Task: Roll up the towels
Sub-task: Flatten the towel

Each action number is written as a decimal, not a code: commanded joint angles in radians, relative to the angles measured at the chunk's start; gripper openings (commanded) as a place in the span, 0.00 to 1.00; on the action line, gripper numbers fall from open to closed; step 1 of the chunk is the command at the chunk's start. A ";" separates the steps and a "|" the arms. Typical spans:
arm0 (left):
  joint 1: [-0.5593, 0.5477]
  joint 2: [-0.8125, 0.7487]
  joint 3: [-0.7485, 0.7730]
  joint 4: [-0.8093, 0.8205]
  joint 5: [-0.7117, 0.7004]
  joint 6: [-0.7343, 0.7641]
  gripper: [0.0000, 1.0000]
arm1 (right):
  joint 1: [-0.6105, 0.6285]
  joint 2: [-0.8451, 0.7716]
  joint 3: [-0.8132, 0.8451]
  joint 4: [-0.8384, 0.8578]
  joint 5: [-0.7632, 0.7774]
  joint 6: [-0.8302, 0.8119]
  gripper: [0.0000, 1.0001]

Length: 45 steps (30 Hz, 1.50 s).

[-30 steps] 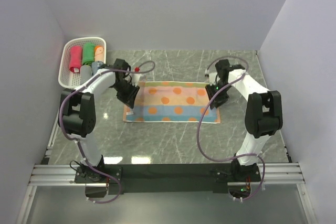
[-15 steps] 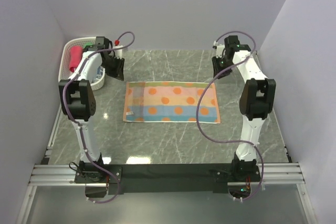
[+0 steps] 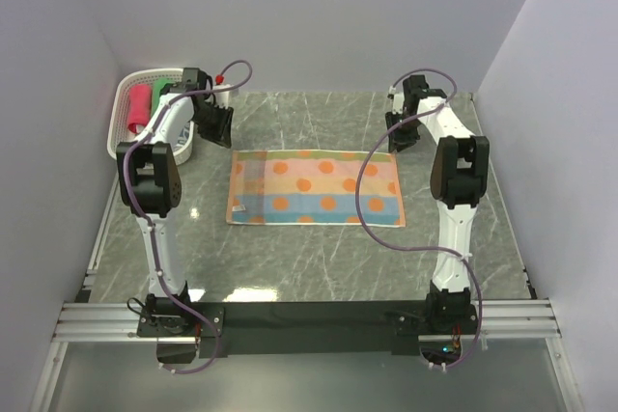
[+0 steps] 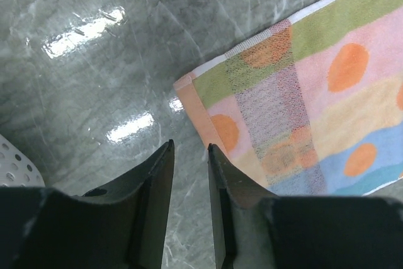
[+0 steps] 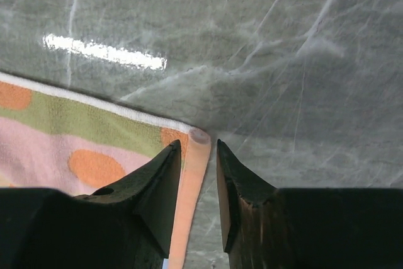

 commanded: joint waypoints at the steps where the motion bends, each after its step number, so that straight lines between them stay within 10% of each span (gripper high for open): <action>1: -0.002 0.006 0.030 0.013 -0.016 0.008 0.35 | 0.010 0.020 0.049 0.020 0.024 0.015 0.37; 9: -0.002 0.020 0.018 0.038 -0.041 -0.007 0.37 | 0.016 0.051 0.018 0.019 0.027 0.007 0.32; 17: -0.005 0.091 0.088 0.030 -0.020 -0.035 0.37 | 0.018 0.049 0.014 0.006 0.030 -0.017 0.00; 45: -0.034 0.166 0.043 0.121 -0.072 -0.063 0.35 | 0.018 -0.012 -0.008 0.012 0.008 -0.028 0.00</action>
